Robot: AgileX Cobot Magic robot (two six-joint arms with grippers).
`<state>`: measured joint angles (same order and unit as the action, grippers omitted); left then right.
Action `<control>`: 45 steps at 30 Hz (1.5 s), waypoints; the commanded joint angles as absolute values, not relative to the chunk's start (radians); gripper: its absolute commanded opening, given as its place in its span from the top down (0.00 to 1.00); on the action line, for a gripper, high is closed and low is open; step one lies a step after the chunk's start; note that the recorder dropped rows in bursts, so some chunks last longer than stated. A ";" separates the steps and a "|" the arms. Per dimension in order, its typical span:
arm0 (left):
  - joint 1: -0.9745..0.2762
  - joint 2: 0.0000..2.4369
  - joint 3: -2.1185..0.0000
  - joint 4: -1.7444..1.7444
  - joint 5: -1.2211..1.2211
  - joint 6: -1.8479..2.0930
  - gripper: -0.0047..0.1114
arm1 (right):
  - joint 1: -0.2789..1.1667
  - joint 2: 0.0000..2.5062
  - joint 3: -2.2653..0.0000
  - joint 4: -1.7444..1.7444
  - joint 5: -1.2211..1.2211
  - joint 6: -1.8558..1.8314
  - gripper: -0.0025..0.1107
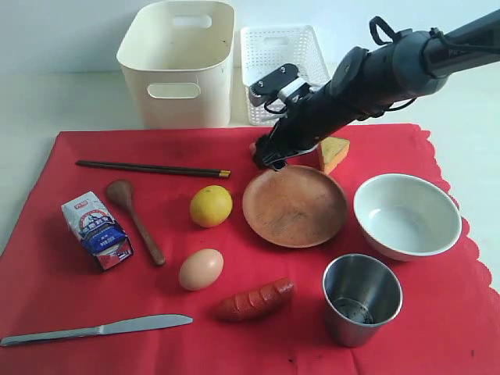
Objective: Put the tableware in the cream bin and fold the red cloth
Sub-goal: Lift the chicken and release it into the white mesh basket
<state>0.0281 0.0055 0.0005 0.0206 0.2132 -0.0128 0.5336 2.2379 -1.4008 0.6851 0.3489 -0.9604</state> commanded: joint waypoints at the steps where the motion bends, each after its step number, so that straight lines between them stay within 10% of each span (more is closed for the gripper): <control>1: 0.030 0.000 0.000 0.019 0.211 -0.011 0.96 | 0.536 2.247 -1.404 0.679 0.334 -0.994 0.45; 18: 0.030 0.000 0.000 0.019 0.211 -0.011 0.96 | 0.536 2.127 -1.404 0.679 0.379 -0.994 0.98; 45: 0.030 0.000 0.000 0.019 0.211 -0.011 0.96 | 0.536 2.229 -1.612 0.681 0.049 -0.780 0.92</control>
